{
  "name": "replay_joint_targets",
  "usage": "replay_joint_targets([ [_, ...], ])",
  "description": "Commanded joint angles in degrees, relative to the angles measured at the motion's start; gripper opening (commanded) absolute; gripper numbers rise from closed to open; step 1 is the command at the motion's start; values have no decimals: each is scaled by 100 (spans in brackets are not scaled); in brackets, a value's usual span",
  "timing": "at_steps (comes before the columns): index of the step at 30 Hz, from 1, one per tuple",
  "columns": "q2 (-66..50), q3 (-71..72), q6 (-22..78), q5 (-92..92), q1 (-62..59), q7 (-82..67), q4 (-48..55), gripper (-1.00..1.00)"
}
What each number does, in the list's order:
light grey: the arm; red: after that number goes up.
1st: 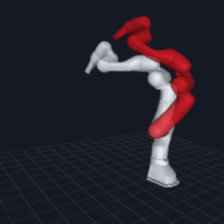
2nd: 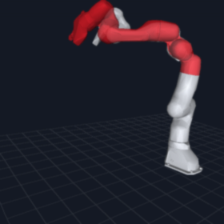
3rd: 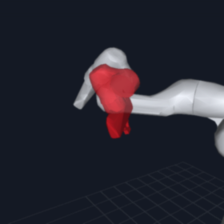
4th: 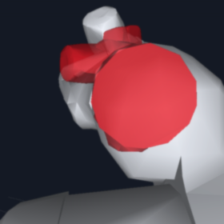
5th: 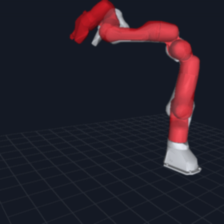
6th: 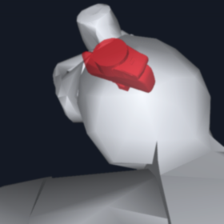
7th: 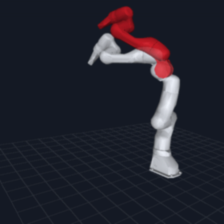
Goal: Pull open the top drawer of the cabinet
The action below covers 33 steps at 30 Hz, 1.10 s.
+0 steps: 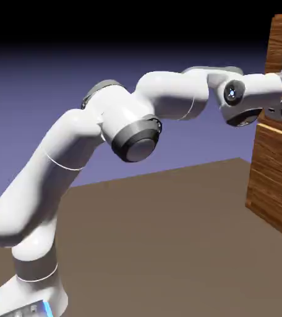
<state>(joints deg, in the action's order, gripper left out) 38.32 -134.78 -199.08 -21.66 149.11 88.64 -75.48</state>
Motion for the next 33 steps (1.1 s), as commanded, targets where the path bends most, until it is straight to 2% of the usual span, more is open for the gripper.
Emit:
replay_joint_targets([
  [1,77,-192,90,-12,169,46,208,0],
  [8,608,-1518,715,-93,1335,363,1644,0],
  [9,608,-1518,715,-93,1336,363,1644,-100],
  [20,-226,40,-143,403,-191,475,-432,-100],
  [33,-1348,2002,-950,1223,-2725,1555,-2994,-100],
])
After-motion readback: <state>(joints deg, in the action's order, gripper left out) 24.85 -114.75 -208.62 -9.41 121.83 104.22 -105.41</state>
